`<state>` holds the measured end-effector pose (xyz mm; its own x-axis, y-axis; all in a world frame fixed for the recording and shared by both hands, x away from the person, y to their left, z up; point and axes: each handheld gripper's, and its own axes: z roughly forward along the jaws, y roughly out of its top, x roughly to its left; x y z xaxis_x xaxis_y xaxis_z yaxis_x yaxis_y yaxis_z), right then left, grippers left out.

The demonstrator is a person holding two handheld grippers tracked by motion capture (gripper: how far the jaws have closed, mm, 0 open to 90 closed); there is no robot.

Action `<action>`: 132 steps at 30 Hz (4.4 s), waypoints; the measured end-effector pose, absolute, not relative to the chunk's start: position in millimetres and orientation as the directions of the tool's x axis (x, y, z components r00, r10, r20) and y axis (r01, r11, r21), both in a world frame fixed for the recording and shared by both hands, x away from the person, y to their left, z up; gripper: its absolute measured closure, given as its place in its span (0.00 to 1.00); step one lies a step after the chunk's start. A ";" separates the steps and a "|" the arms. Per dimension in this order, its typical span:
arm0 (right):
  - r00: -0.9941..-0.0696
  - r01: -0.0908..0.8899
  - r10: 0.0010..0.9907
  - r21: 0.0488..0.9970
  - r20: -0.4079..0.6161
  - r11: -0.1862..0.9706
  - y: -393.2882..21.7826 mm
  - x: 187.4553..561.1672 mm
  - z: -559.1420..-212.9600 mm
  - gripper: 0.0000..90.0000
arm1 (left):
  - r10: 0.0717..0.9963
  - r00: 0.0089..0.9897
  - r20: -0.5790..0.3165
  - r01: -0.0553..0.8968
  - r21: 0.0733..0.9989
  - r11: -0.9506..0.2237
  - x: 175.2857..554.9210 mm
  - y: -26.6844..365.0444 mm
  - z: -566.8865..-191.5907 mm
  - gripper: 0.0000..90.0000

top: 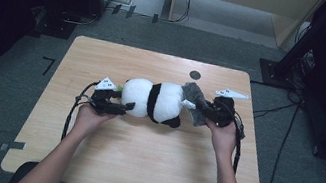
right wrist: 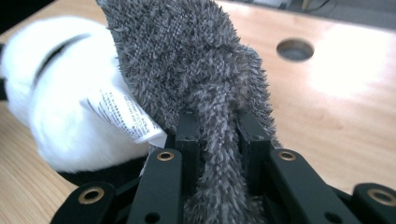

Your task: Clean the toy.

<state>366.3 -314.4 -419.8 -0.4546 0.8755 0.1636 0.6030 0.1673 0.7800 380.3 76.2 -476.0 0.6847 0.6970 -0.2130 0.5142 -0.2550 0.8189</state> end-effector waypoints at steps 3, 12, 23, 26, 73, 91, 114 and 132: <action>-0.457 0.574 0.878 0.801 0.144 0.168 -313.0 364.9 -409.2 0.83 | 0.700 0.680 -0.219 0.517 0.820 -0.247 380.7 75.2 -475.6 0.28; -0.509 0.522 0.846 0.838 0.158 0.157 -293.7 368.3 -395.7 0.83 | 0.706 0.674 -0.217 0.518 0.821 -0.242 379.5 73.5 -475.5 0.28; -0.539 0.552 0.831 0.803 0.139 0.224 -272.1 376.4 -412.2 0.82 | 0.703 0.675 -0.225 0.520 0.821 -0.237 379.0 73.6 -477.0 0.28; -0.534 0.566 0.832 0.795 0.153 0.217 -273.7 377.7 -416.5 0.81 | 0.698 0.679 -0.227 0.519 0.821 -0.237 379.3 73.6 -477.6 0.28; -0.494 0.650 0.843 0.735 0.213 0.195 -309.8 369.2 -441.4 0.84 | 0.685 0.692 -0.230 0.520 0.816 -0.251 382.4 74.8 -478.1 0.40; -0.685 0.504 0.715 0.801 0.143 0.322 -251.2 340.0 -381.7 0.84 | 0.695 0.682 -0.228 0.537 0.801 -0.265 380.9 72.5 -474.2 0.37; -0.783 0.509 0.594 0.739 0.183 0.442 -148.2 365.1 -432.9 0.84 | 0.702 0.681 -0.210 0.525 0.808 -0.267 379.5 72.4 -475.9 0.36; -0.753 0.505 0.649 0.728 0.110 0.463 -203.6 338.1 -416.5 0.83 | 0.702 0.684 -0.200 0.519 0.809 -0.275 378.7 71.5 -475.3 0.36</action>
<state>338.1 -203.6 -416.5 -0.7531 0.6485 0.1103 0.5055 0.4631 0.7280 378.7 71.5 -475.3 0.6838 0.7017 -0.1998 0.5188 -0.2751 0.8094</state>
